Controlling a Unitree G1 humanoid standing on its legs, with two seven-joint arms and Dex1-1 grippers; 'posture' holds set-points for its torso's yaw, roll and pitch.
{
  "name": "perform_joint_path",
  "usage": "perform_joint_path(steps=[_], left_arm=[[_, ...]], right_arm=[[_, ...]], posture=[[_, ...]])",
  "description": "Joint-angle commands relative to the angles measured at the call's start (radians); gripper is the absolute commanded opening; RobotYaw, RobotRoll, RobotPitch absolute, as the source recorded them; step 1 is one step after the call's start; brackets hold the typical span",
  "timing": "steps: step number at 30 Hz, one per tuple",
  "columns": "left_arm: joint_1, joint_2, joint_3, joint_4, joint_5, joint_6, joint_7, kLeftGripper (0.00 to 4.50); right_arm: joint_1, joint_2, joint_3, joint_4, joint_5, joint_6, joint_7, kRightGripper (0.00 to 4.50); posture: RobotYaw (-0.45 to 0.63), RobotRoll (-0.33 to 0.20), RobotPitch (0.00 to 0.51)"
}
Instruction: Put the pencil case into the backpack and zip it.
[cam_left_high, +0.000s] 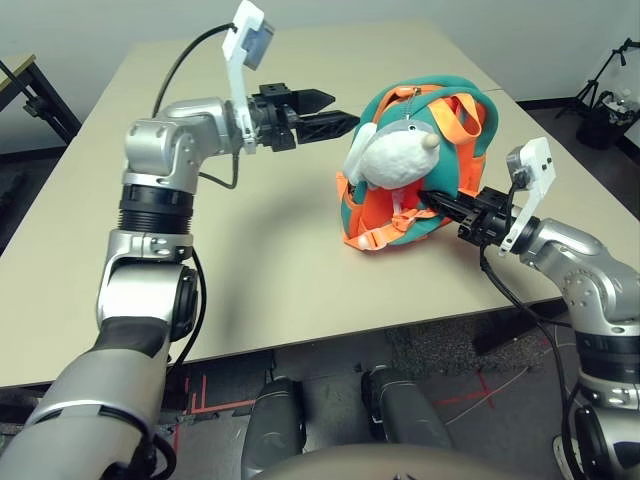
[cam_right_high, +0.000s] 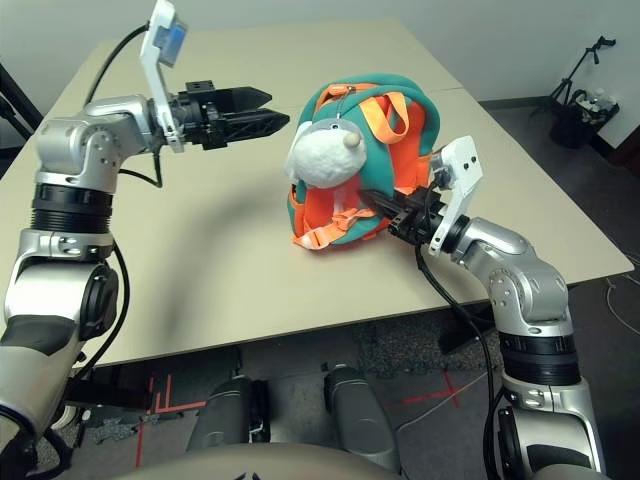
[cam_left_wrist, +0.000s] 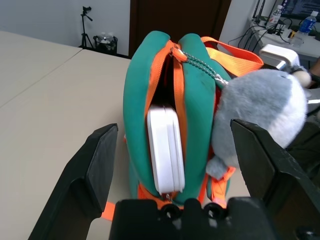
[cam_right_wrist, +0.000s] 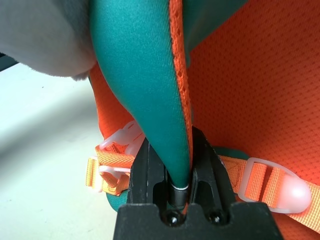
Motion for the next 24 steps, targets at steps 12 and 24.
perform_joint_path(steps=[12, 24], left_arm=[[0.219, 0.045, 0.024, -0.235, -0.111, 0.145, 0.095, 0.64], [0.206, -0.058, -0.023, -0.109, -0.057, 0.036, 0.165, 0.0]], right_arm=[[-0.027, -0.002, 0.044, 0.016, 0.004, -0.002, 0.045, 0.22], [-0.024, 0.003, 0.044, 0.007, 0.004, -0.001, 0.041, 0.22]], posture=[[-0.11, 0.0, 0.053], [-0.12, 0.0, 0.057]])
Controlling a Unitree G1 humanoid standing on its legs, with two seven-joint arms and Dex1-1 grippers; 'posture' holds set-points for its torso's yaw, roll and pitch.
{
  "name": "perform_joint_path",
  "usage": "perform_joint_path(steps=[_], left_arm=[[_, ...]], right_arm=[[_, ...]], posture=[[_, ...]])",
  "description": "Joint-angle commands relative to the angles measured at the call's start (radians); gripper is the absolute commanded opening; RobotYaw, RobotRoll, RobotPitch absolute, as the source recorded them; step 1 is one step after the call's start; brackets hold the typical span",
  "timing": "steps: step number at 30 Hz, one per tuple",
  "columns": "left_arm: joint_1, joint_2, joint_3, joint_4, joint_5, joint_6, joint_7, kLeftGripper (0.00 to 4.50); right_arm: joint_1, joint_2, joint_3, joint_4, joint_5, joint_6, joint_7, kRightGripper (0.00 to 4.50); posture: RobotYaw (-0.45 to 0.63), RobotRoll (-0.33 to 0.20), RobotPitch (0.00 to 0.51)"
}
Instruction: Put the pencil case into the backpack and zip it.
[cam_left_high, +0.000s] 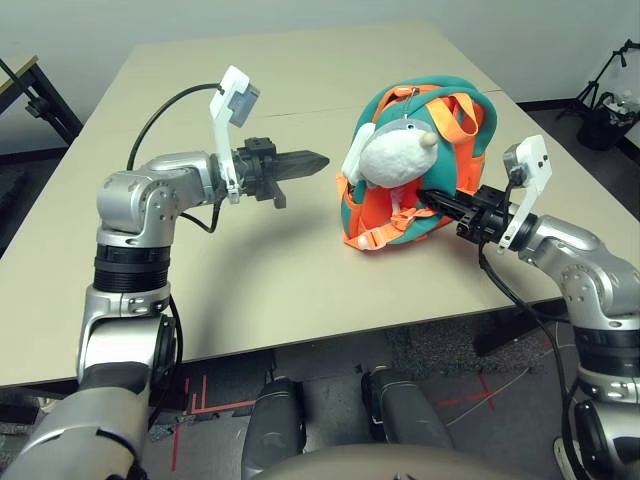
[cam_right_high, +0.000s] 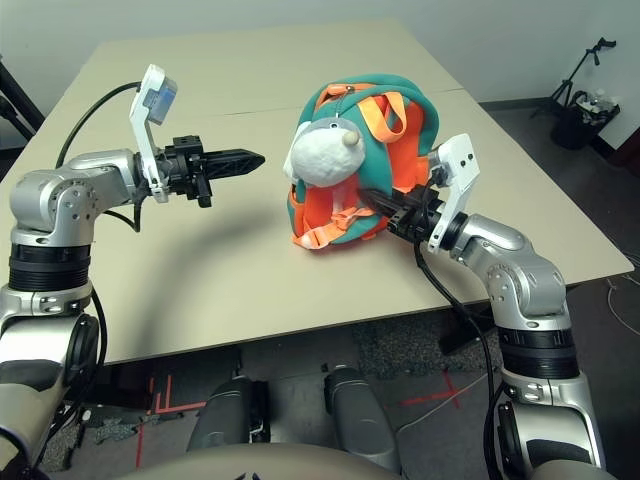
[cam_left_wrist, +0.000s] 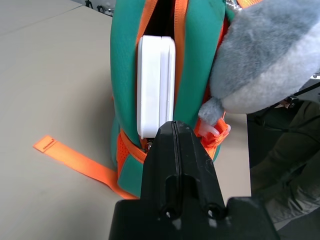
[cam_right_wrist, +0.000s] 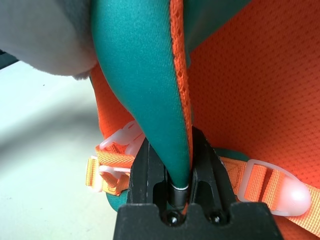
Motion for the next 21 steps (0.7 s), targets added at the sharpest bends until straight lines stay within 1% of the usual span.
perform_joint_path(steps=[1, 4, 8, 13, 21], left_arm=[[-0.028, -0.031, -0.024, 0.071, 0.033, -0.051, 0.021, 0.0], [-0.066, -0.064, -0.04, 0.148, 0.056, -0.091, 0.027, 0.0], [-0.097, -0.083, -0.056, 0.213, 0.081, -0.132, 0.017, 0.0], [-0.119, -0.107, -0.07, 0.259, 0.095, -0.158, 0.003, 0.0], [-0.154, -0.17, -0.081, 0.328, 0.108, -0.182, -0.003, 0.0]], right_arm=[[-0.003, 0.01, 0.038, -0.012, 0.011, 0.0, 0.027, 0.22], [0.002, 0.013, 0.037, -0.019, 0.012, 0.001, 0.023, 0.22], [0.008, 0.018, 0.033, -0.027, 0.013, 0.002, 0.018, 0.22], [0.021, 0.023, 0.029, -0.043, 0.016, 0.005, 0.009, 0.22], [0.036, 0.024, 0.028, -0.063, 0.021, 0.014, 0.001, 0.22]], posture=[[-0.12, 0.0, 0.056], [-0.13, 0.0, 0.056], [-0.14, 0.0, 0.056], [-0.15, 0.0, 0.061], [-0.15, 0.0, 0.069]])
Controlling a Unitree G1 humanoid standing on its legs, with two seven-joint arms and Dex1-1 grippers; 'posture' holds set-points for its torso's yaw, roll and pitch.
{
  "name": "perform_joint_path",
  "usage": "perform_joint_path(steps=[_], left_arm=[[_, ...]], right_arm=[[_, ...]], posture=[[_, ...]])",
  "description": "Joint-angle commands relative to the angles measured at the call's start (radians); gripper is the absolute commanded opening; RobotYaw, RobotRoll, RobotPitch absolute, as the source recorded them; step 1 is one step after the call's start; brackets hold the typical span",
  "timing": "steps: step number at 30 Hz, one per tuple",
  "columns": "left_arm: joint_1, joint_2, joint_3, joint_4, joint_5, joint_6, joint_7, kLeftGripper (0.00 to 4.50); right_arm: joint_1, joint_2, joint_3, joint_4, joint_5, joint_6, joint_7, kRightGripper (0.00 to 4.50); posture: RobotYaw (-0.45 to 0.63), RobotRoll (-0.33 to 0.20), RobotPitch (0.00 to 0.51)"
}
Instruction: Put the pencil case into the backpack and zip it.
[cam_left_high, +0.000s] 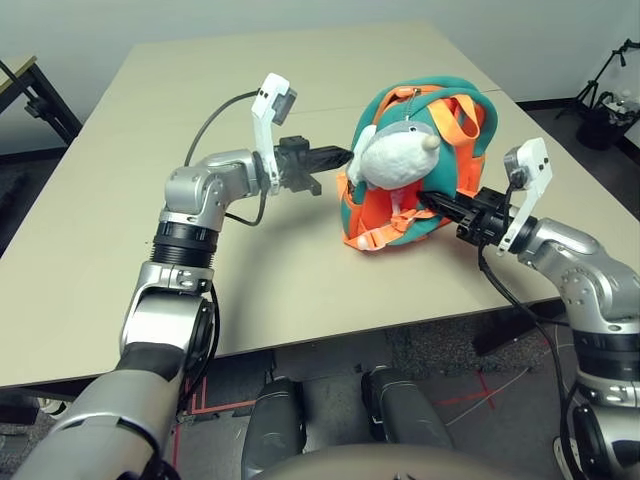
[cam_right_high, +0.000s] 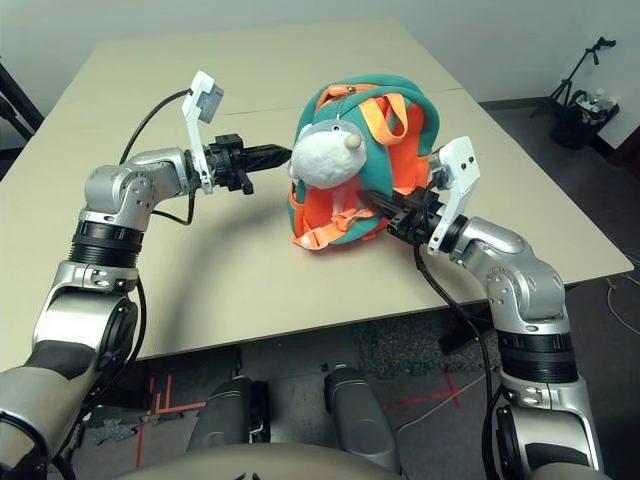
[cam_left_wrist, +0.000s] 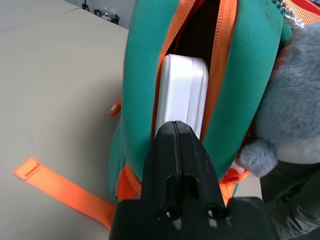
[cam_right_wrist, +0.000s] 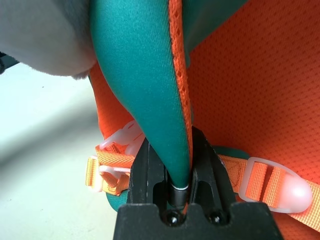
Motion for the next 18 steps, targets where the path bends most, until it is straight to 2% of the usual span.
perform_joint_path(steps=[1, 12, 18], left_arm=[[-0.03, -0.024, -0.026, 0.033, 0.024, -0.015, -0.01, 0.0], [-0.063, -0.106, -0.037, 0.125, 0.073, -0.07, 0.003, 0.0], [-0.06, -0.122, -0.047, 0.133, 0.099, -0.085, 0.005, 0.0]], right_arm=[[0.012, 0.011, 0.034, -0.041, 0.022, 0.015, 0.014, 0.22], [0.014, 0.012, 0.038, -0.048, 0.024, 0.018, 0.011, 0.22], [0.008, 0.014, 0.042, -0.04, 0.022, 0.014, 0.011, 0.22]], posture=[[-0.15, 0.0, 0.07], [-0.16, 0.0, 0.067], [-0.16, 0.0, 0.063]])
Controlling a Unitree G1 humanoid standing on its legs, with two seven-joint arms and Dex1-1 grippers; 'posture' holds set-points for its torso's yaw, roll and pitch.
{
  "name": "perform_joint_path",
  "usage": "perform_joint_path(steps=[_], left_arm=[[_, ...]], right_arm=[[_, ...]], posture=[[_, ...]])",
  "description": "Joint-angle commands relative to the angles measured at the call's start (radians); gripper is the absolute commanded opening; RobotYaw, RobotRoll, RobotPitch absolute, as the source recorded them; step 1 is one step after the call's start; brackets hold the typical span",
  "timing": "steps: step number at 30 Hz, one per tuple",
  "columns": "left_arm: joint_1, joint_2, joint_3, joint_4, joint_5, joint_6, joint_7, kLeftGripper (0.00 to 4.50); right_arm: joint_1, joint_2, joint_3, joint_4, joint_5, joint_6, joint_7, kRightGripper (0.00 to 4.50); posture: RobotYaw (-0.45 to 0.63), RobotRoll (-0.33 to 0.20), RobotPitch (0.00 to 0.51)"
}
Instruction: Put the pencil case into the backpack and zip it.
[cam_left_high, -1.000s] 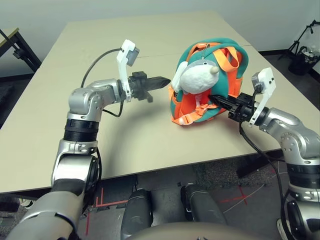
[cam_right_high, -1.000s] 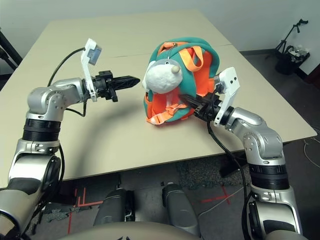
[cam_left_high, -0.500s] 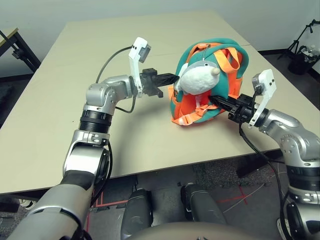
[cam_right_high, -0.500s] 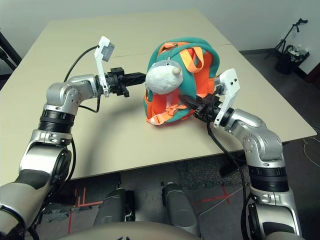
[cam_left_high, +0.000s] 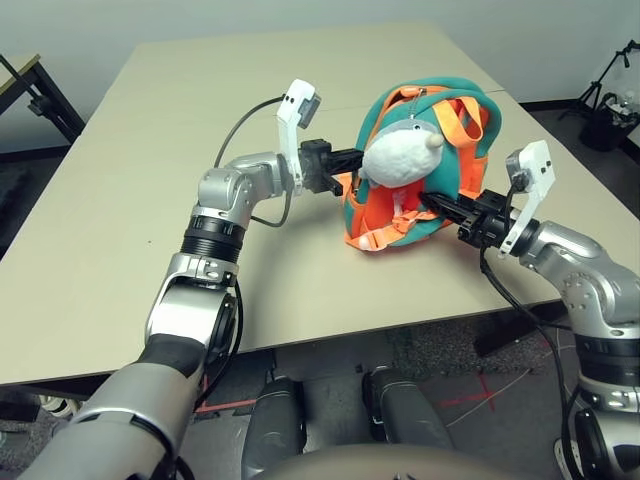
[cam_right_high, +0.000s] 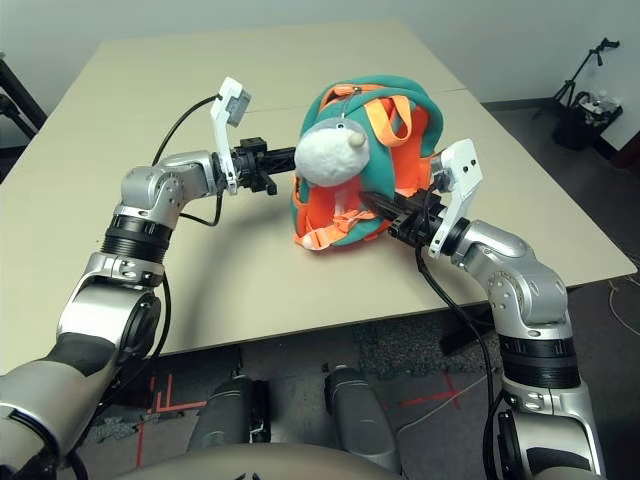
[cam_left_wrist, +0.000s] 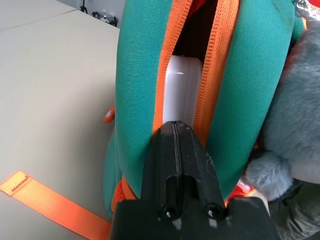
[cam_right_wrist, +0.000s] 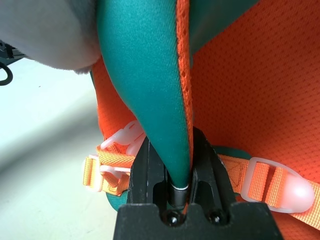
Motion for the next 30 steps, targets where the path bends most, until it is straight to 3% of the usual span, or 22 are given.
perform_joint_path(steps=[1, 4, 14, 17, 26, 30], left_arm=[[-0.013, -0.026, -0.034, 0.017, 0.024, 0.007, 0.001, 0.0], [-0.014, 0.008, -0.031, -0.021, 0.015, 0.029, -0.024, 0.0], [0.029, 0.233, 0.001, -0.335, -0.074, 0.216, -0.09, 0.0], [0.035, 0.28, 0.023, -0.388, -0.104, 0.261, -0.092, 0.95], [0.046, 0.402, 0.064, -0.505, -0.177, 0.341, -0.112, 4.49], [0.034, 0.448, 0.063, -0.537, -0.211, 0.334, -0.16, 4.5]], right_arm=[[-0.006, 0.016, 0.046, -0.028, 0.022, 0.01, 0.028, 0.22], [-0.007, 0.014, 0.049, -0.022, 0.018, 0.007, 0.031, 0.22], [-0.007, 0.009, 0.054, -0.014, 0.018, 0.005, 0.038, 0.22], [-0.014, 0.007, 0.057, -0.002, 0.015, 0.003, 0.045, 0.22], [-0.035, 0.008, 0.069, 0.03, 0.005, -0.008, 0.06, 0.22], [-0.038, 0.005, 0.069, 0.039, 0.002, -0.013, 0.065, 0.22]], posture=[[-0.16, 0.0, 0.063], [-0.15, 0.0, 0.064], [-0.13, 0.0, 0.073], [-0.12, 0.0, 0.073], [-0.11, 0.0, 0.067], [-0.11, 0.0, 0.06]])
